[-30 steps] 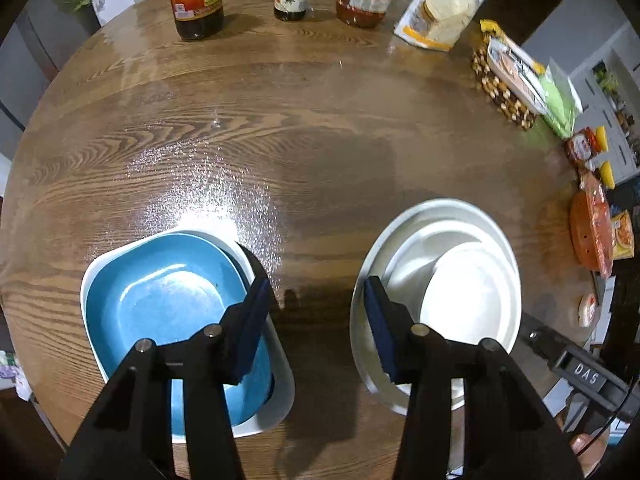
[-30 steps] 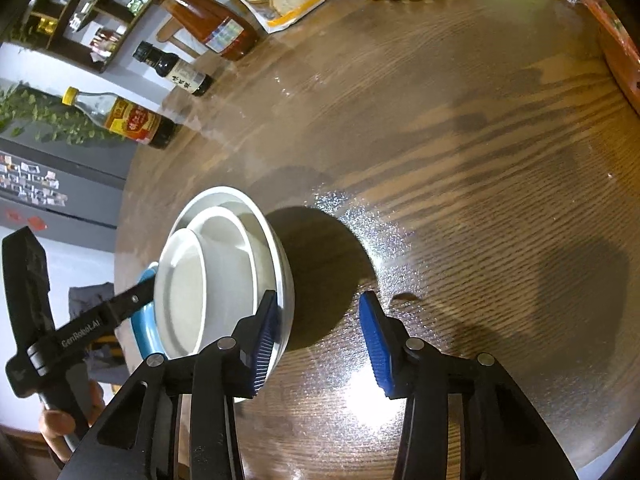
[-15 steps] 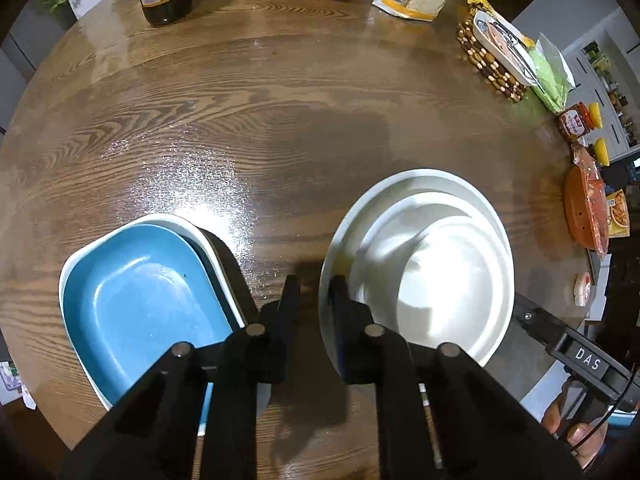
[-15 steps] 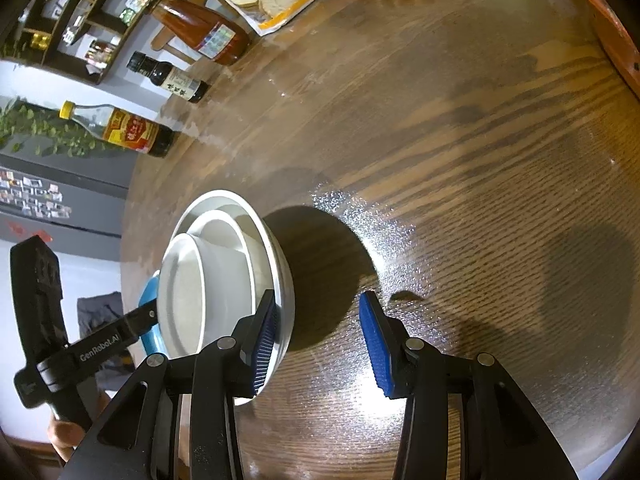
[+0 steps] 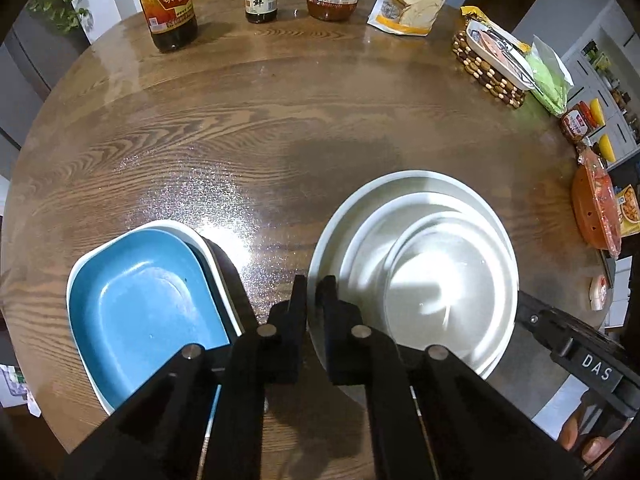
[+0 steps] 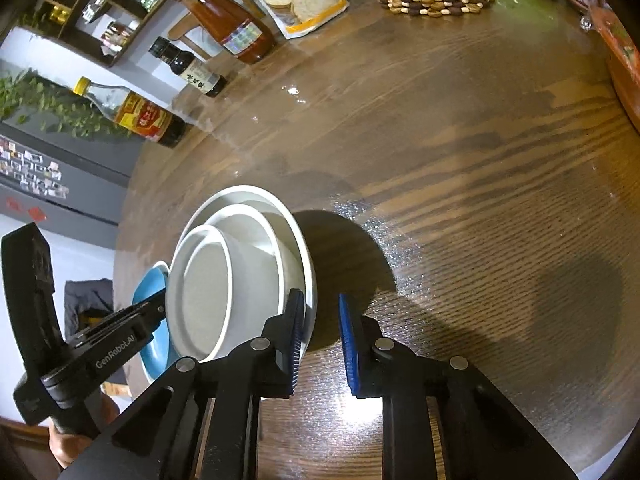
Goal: Organize plates and bowls
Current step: 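Lift the stacked white bowls with both grippers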
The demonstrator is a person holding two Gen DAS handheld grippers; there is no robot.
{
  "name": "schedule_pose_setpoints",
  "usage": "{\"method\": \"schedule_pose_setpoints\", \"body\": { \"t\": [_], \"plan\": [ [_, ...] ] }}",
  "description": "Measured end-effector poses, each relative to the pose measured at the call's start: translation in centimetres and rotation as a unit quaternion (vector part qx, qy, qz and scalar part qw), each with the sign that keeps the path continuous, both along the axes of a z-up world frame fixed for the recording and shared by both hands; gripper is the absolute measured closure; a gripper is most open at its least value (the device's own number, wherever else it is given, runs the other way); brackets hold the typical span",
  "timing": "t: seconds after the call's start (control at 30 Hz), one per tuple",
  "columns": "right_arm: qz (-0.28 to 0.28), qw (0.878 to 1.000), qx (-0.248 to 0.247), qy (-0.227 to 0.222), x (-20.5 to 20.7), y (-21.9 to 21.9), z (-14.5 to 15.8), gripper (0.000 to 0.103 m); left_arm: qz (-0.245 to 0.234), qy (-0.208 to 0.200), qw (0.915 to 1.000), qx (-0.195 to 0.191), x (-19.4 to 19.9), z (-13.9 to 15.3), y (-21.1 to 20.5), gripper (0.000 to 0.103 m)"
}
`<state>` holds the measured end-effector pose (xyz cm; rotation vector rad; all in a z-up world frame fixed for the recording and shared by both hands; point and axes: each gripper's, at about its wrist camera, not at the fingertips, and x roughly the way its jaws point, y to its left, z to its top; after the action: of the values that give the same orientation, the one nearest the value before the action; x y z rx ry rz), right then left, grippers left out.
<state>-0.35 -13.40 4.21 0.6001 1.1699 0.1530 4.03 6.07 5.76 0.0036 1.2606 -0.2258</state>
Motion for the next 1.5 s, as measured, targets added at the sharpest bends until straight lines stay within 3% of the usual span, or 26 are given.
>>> {"method": "schedule_pose_setpoints", "body": {
  "t": [0.13,0.7,1.5],
  "plan": [
    [0.006,1.000,-0.006,-0.008,0.0,0.6,0.3,0.092,0.004,-0.007,1.0000,-0.001,-0.2,0.0,0.1,0.099],
    [0.001,0.999,-0.035,-0.009,-0.3,1.4,0.8,0.092,0.005,-0.049,0.9982,0.034,-1.2,0.4,-0.7,0.099],
    [0.003,0.998,-0.048,-0.043,-1.5,1.8,3.7,0.092,0.015,-0.091,0.9953,0.031,-2.2,3.2,-0.4,0.099]
  ]
}}
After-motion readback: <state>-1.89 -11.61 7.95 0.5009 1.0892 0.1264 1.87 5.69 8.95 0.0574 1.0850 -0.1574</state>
